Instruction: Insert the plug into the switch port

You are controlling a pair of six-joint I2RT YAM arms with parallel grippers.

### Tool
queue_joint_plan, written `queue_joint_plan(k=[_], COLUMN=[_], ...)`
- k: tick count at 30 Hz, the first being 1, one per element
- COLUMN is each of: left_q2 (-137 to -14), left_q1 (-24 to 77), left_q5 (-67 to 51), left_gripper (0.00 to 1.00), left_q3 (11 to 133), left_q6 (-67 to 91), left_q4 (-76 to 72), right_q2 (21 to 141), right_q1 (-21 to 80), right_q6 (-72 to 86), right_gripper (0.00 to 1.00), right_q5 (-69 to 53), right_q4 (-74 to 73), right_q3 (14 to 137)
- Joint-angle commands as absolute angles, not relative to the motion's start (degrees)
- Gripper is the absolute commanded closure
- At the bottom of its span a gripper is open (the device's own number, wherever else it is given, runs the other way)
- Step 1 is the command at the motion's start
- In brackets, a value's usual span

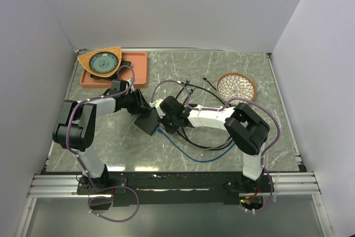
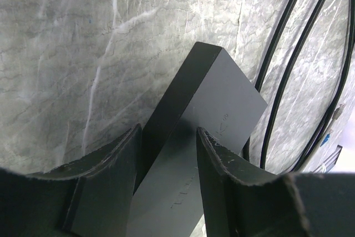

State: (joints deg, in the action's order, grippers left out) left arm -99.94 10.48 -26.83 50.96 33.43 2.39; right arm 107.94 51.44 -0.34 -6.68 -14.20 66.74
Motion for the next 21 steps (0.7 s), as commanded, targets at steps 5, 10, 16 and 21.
queue_joint_plan(k=[5, 10, 16, 21], left_q2=[-100.6, -100.7, -100.8, -100.6], left_q1=[11.3, 11.4, 11.5, 11.9], left_q5=[-27.3, -27.5, -28.2, -28.7], left_gripper=[0.5, 0.5, 0.5, 0.5], left_q3=[50.9, 51.1, 51.2, 51.3], left_q6=[32.3, 32.3, 32.8, 33.0], left_q4=[2.5, 2.5, 2.2, 1.8], right_q2=[108.8, 108.9, 110.2, 111.7], right_q1=[50.3, 50.4, 50.5, 50.8], right_q6=[-2.2, -2.4, -2.5, -3.3], right_gripper=[1.0, 1.0, 1.0, 1.0], right_q5=[-0.2, -0.3, -1.0, -1.7], right_q4=[-12.3, -12.2, -12.6, -13.8], right_q3=[69.4, 69.7, 70.9, 72.9])
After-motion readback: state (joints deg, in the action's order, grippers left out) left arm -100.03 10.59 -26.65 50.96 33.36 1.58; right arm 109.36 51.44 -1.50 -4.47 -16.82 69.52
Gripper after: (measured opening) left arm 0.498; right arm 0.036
